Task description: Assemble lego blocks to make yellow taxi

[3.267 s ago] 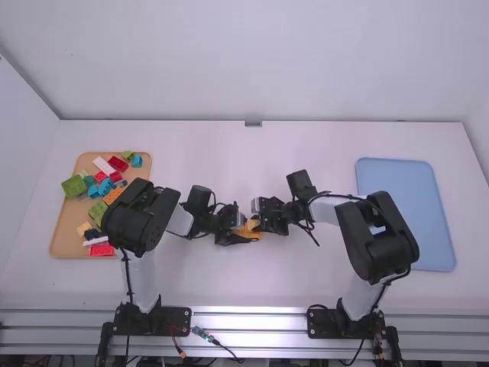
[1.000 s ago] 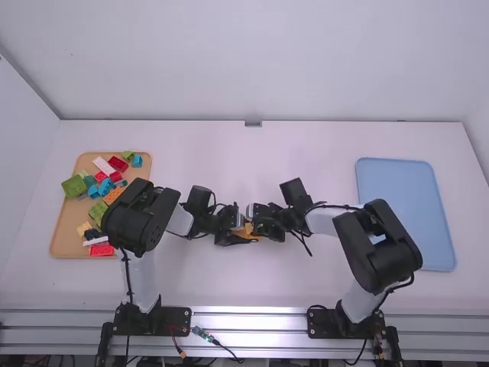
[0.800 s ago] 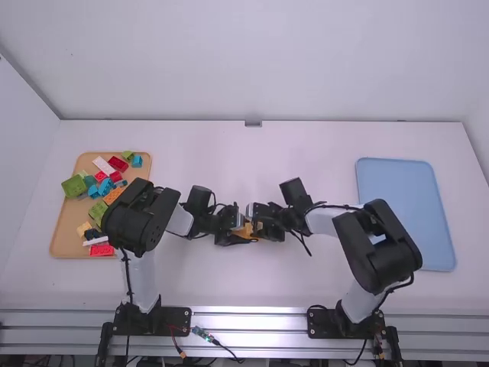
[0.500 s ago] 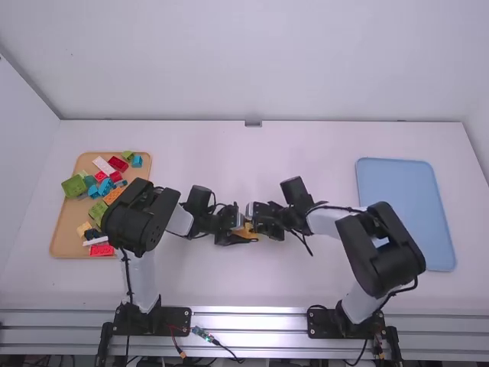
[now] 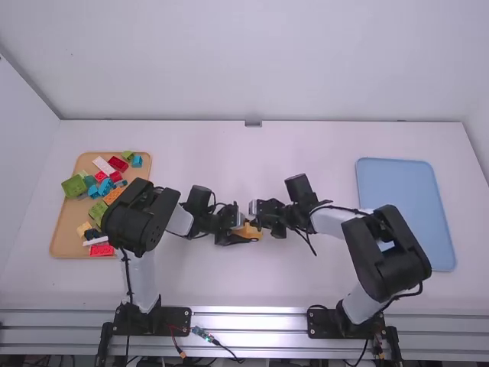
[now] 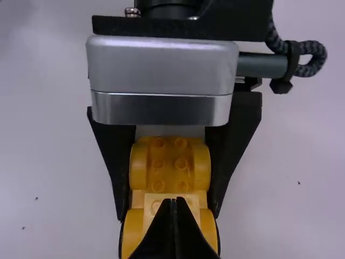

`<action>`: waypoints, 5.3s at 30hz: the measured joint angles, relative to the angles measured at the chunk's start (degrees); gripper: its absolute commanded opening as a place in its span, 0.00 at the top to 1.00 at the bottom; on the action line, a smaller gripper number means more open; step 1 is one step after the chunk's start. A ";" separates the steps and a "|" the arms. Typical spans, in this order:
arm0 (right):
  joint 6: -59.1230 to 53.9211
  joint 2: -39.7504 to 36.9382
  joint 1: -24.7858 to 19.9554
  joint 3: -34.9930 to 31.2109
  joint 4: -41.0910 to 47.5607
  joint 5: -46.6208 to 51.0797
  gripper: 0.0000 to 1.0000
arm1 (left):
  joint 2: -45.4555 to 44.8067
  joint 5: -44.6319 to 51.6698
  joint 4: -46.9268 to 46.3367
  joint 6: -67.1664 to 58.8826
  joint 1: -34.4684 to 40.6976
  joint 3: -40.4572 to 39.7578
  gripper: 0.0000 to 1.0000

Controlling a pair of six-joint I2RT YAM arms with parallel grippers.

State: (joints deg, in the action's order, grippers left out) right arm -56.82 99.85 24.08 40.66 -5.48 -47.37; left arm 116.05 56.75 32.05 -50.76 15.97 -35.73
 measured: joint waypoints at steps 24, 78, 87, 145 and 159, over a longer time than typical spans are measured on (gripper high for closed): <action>2.60 6.14 0.24 1.11 -2.99 -0.35 1.00 | 0.00 -0.63 0.74 0.20 0.00 0.00 0.51; 21.99 -26.58 -6.73 -0.42 20.59 30.82 0.01 | -20.09 -18.51 -41.51 2.43 -0.28 -9.51 0.01; 21.94 -26.58 -5.57 -0.42 15.85 31.01 0.01 | -28.98 -32.68 -53.00 12.81 -9.27 -20.46 0.01; 23.43 -26.58 -6.25 -0.42 11.74 31.04 0.01 | -8.50 -57.16 -77.46 125.15 -60.33 -43.12 0.04; 23.17 -26.58 -6.25 -0.42 11.80 31.01 0.01 | -7.82 -61.46 -64.19 131.08 -60.33 -34.32 0.17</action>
State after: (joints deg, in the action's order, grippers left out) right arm -33.65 73.28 17.82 40.25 6.33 -16.36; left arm 108.22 -4.71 -32.14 80.31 -44.36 -70.04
